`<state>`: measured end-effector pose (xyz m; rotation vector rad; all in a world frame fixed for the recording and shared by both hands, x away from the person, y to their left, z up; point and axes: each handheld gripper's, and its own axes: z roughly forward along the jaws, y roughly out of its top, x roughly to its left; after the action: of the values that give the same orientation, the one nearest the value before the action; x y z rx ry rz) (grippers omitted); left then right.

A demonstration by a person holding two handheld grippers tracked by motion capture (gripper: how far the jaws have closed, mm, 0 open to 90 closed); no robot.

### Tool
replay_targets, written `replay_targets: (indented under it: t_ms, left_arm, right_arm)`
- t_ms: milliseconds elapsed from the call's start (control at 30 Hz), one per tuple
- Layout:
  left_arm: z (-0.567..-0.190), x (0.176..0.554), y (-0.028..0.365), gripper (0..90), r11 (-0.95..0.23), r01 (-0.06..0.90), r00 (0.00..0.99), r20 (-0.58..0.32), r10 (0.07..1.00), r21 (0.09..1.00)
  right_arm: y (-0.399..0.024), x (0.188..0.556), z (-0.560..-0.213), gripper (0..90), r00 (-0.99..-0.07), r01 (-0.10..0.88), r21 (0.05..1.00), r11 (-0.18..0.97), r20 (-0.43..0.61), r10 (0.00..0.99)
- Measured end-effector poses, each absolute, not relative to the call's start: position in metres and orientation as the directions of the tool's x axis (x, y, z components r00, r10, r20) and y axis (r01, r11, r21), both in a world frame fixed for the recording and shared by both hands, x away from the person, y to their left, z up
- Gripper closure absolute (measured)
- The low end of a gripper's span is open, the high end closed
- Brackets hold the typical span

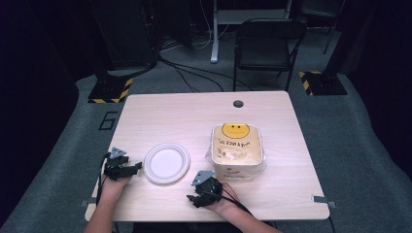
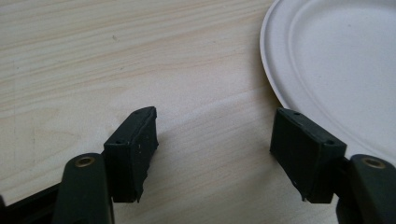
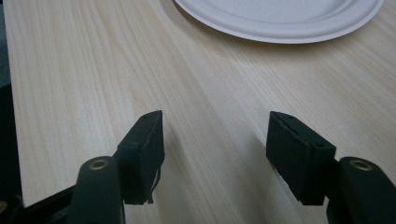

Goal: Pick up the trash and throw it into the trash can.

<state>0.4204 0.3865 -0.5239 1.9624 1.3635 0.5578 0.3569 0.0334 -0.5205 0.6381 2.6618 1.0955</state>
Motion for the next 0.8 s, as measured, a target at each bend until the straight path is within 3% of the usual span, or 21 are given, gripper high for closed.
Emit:
replay_targets:
  t_ms: [167,800]
  left_arm:
    - [-0.521,0.421,0.388,34.5,-0.195,0.662,0.358,-0.076,0.931,0.724]
    - [-0.503,0.419,0.375,36.4,-0.209,0.610,0.413,-0.081,0.907,0.764]
  right_arm:
    - [0.038,0.359,-0.514,37.2,-0.880,0.322,0.711,0.625,-0.018,0.474]
    - [0.045,0.380,-0.502,36.0,-0.816,0.415,0.760,0.500,0.067,0.574]
